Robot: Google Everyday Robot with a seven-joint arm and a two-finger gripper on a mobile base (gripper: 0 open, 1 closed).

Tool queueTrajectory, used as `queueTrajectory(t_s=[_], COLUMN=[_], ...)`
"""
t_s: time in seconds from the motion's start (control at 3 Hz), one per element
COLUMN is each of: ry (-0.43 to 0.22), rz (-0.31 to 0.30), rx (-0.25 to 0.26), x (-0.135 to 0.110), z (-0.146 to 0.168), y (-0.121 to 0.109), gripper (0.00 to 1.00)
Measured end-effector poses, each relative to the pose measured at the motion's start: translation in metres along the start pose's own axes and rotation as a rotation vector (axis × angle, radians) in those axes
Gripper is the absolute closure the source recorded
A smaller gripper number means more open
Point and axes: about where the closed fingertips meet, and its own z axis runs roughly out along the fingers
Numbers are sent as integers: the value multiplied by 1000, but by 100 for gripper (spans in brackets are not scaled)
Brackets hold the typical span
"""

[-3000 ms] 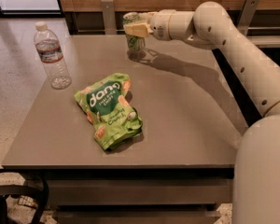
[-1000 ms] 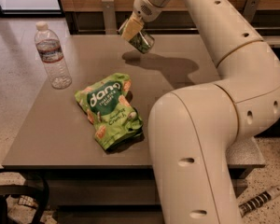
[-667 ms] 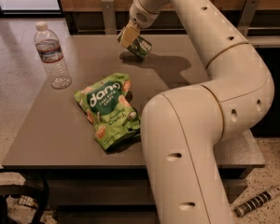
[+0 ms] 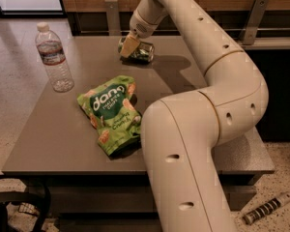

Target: Knock green can over

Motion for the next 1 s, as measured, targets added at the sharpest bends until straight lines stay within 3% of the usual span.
queueTrajectory(t_s=[0.33,1.0], ry=[2,6], rz=[0,0], rx=[-5,-15], x=[0,0], z=[4,13], y=[1,3], gripper=[82,36])
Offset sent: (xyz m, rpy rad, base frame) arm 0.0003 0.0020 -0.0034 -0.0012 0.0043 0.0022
